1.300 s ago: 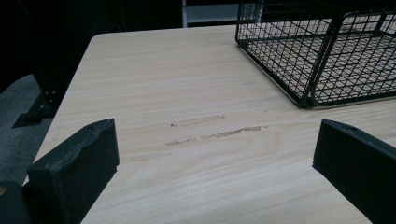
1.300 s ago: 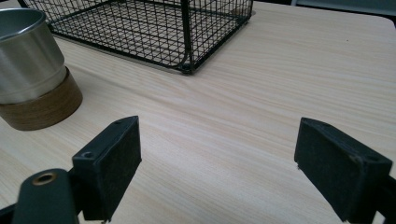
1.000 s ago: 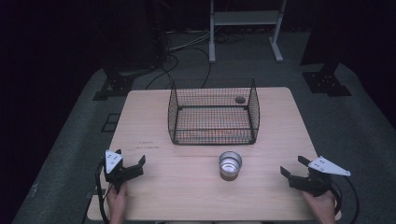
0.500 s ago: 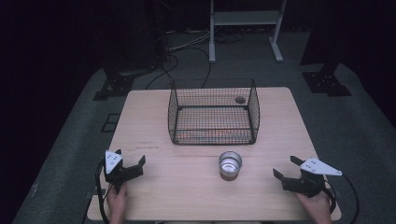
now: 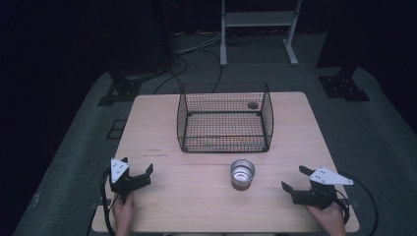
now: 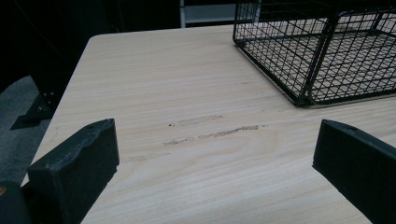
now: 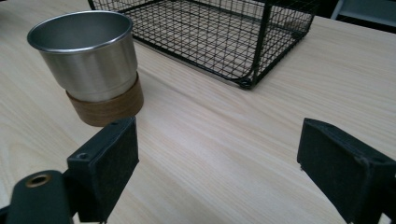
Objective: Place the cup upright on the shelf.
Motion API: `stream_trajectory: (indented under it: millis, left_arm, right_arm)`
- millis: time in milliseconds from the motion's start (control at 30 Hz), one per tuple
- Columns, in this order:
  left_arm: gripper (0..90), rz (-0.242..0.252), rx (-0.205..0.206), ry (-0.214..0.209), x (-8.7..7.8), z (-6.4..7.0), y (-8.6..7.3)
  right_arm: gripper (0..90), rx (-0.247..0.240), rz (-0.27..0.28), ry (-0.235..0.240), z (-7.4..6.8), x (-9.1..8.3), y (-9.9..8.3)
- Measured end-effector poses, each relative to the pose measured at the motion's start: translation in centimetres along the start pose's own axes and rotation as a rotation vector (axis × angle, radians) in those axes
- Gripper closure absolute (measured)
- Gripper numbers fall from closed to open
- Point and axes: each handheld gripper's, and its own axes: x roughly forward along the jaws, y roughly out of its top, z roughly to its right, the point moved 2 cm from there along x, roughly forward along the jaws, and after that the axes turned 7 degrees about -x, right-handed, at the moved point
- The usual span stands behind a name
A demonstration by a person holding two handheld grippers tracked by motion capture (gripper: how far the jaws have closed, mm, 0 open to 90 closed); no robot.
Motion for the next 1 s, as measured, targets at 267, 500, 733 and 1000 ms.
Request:
stream_trajectory:
  millis: [267, 500, 733, 1000]
  left_arm:
    - [0.0, 0.0, 0.0, -0.001, 0.0, 0.0, 0.0]
    - [0.0, 0.001, 0.001, 0.0, 0.0, 0.0, 0.0]
    - [0.0, 0.0, 0.005, 0.0, 0.0, 0.0, 0.0]
    - [0.0, 0.0, 0.006, -0.001, 0.0, 0.0, 0.0]
  right_arm:
    - [9.9, -0.017, -0.006, 0.024, -0.8, 0.3, 0.3]
    - [9.3, -0.028, -0.004, 0.049, -1.5, 0.6, 0.6]
    - [8.7, -0.047, -0.008, 0.078, -2.4, 1.0, 1.0]
    - [7.8, -0.055, -0.019, 0.108, -3.1, 1.5, 1.3]
